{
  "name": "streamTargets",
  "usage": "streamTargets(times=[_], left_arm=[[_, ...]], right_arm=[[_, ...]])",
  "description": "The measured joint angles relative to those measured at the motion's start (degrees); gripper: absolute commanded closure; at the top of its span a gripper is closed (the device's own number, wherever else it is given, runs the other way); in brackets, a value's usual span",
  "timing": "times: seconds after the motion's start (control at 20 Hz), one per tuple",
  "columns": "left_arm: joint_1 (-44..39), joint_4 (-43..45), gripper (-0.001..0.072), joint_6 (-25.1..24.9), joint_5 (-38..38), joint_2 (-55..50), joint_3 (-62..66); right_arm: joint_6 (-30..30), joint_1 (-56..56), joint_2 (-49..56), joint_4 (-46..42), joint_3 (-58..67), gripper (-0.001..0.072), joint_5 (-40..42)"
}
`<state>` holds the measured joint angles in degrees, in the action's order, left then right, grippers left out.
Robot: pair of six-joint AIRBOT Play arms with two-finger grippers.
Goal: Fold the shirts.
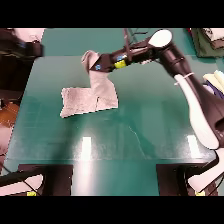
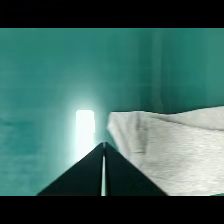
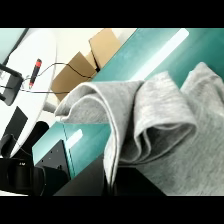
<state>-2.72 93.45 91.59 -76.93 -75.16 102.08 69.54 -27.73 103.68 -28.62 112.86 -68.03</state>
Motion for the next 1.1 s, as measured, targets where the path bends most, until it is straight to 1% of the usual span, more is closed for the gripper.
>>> streamTargets(times=[0.05, 0.1, 0.15, 0.2, 0.25, 0.3, 0.45, 0.55, 0.7, 0.9, 0.95, 1.0, 1.1], left_arm=[[1.6, 0.2, 0.0683, -0.4, -0.8, 1.5, 0.0], [2.7, 0.4, 0.0683, -0.7, -1.7, 2.6, 0.0], [3.5, 0.4, 0.0683, -0.9, -2.5, 3.4, 0.0], [4.0, 0.4, 0.0683, -1.1, -3.0, 4.0, 0.0], [4.5, 0.4, 0.0683, -1.2, -3.7, 4.3, 0.0], [4.9, 0.3, 0.0682, -1.3, -4.0, 4.6, 0.0], [5.3, -0.3, 0.0683, -1.5, -4.8, 5.1, 0.0], [5.5, -0.4, 0.0682, -1.5, -5.2, 5.2, 0.0], [5.6, -0.6, 0.0682, -1.6, -5.8, 5.4, 0.0], [5.6, -1.5, 0.0683, -1.6, -6.1, 5.4, 0.0], [5.6, -2.0, 0.0683, -1.6, -6.1, 5.4, 0.0], [5.6, -2.7, 0.0683, -1.6, -6.1, 5.4, 0.0], [5.6, -4.2, 0.0683, -1.6, -6.1, 5.4, 0.0]], right_arm=[[0.0, -1.1, 1.7, -0.1, 0.7, 0.0698, 1.0], [0.0, -2.3, 3.4, -0.1, 1.5, 0.0643, 2.3], [0.0, -3.5, 5.0, 0.0, 2.1, 0.0446, 3.4], [-0.4, -4.9, 6.8, 0.1, 2.7, 0.0303, 4.6], [-0.8, -6.2, 8.4, 0.1, 3.1, 0.0214, 5.8], [-1.1, -7.5, 9.8, 0.2, 3.5, 0.0166, 7.0], [-2.3, -10.6, 11.8, 0.4, 4.1, 0.0166, 10.0], [-3.0, -10.4, 11.2, -1.3, 4.3, 0.0167, 10.1], [-2.8, -6.8, 8.3, -7.2, 2.3, 0.0166, 5.0], [0.4, 2.4, 3.1, -14.9, -7.3, 0.0166, -0.2], [1.6, 4.9, 2.2, -16.0, -10.0, 0.0129, -0.8], [2.8, 7.5, 1.5, -16.7, -12.9, 0.0062, -1.2], [4.2, 11.5, 0.7, -16.2, -17.7, 0.0052, -1.7]])
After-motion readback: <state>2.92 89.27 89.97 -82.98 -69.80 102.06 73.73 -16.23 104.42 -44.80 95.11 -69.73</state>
